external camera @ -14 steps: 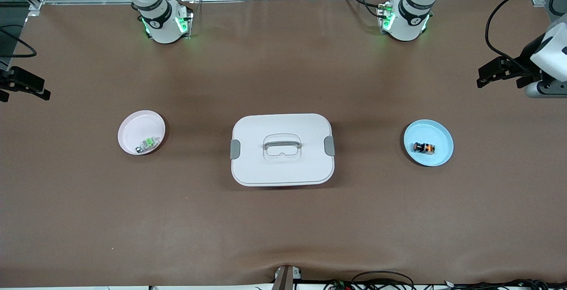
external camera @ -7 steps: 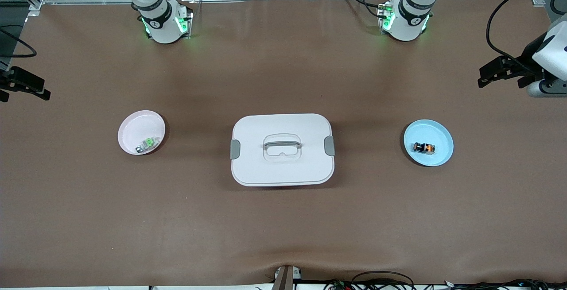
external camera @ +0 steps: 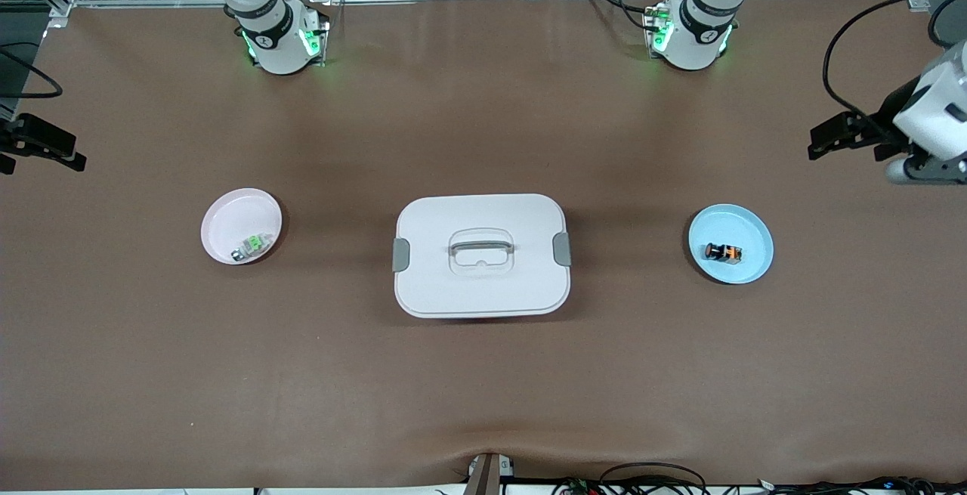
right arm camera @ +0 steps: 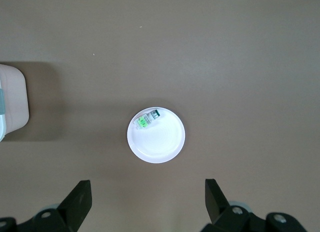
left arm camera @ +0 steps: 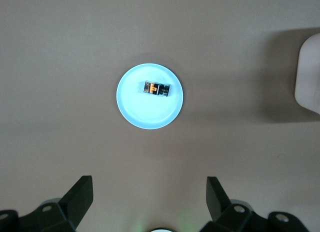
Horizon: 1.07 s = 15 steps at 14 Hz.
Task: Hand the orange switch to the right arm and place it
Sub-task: 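Move the left gripper down over the orange switch on the blue plate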
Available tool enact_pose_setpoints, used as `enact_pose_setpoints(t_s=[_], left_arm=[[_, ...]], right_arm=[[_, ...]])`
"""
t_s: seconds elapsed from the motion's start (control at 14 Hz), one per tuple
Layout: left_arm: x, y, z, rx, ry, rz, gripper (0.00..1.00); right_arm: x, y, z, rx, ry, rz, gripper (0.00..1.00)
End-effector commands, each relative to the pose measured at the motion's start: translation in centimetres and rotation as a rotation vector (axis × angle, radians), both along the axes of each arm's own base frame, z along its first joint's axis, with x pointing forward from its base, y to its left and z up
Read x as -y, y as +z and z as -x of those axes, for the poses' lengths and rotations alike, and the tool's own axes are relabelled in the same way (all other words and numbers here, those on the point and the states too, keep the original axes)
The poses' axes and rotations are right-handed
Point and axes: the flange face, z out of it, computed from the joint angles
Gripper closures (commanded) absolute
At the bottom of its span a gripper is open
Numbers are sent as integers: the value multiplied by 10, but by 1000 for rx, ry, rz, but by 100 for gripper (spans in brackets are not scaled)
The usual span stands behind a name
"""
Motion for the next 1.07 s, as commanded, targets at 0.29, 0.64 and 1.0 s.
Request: enact_pose_setpoints(t_s=[0.29,0.64,1.0], left_arm=[[-20,-60,-39,-13,-11,59,0],[-20,-132,-65,-4,-42,60,0],[-18,-203,-75,2,-40,55,0]], right_arm=[[3,4,4,8,-2,0,0],[5,3,4,5,-6,-2,0],[5,4,4,6,-6,-2,0]])
